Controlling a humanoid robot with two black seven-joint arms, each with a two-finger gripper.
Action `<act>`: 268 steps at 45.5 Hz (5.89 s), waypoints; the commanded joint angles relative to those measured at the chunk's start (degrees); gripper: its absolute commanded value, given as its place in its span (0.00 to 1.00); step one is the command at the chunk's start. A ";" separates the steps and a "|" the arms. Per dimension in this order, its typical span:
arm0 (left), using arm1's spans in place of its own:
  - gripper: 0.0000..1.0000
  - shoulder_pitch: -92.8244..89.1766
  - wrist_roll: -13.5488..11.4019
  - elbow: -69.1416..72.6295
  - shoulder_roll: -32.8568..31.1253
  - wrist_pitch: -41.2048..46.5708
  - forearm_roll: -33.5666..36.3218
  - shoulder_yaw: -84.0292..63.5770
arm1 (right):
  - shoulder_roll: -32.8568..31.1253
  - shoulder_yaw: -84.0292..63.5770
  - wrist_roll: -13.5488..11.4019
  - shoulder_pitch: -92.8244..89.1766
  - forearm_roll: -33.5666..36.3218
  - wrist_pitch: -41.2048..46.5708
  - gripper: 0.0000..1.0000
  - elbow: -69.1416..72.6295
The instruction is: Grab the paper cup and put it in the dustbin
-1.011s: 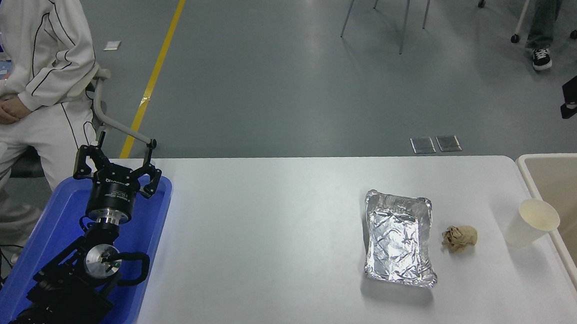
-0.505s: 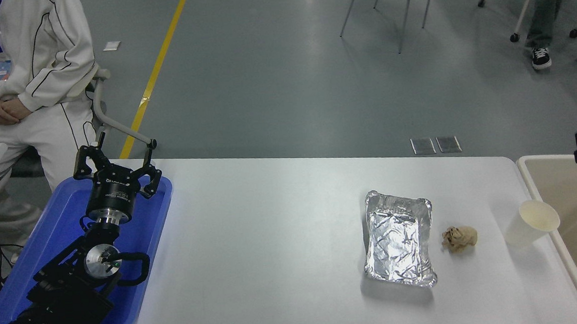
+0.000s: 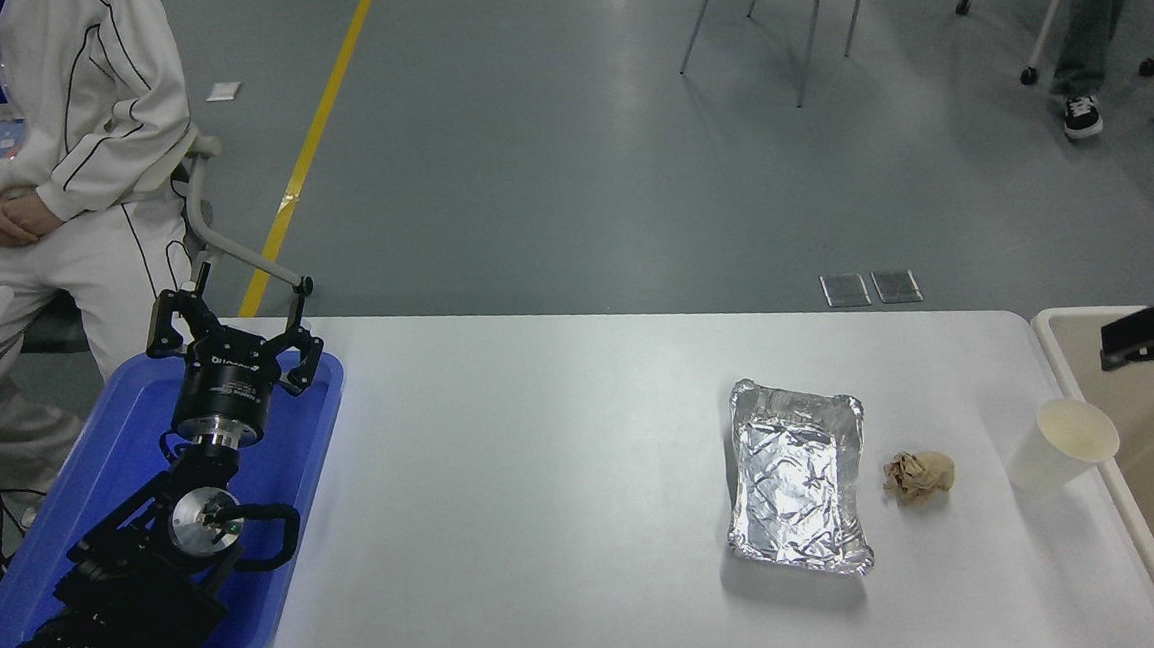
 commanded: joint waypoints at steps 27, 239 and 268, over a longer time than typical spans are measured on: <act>1.00 -0.01 0.00 0.00 0.00 0.00 0.00 0.00 | 3.81 10.62 -0.19 -17.66 0.28 -8.34 1.00 -9.23; 1.00 -0.01 0.00 0.00 0.00 0.00 0.00 0.00 | -17.54 -6.26 -7.48 17.60 1.86 21.63 0.00 -11.60; 1.00 -0.01 0.00 0.08 0.00 0.00 0.00 0.00 | -9.29 31.09 -7.48 -34.88 2.74 13.03 0.00 -35.86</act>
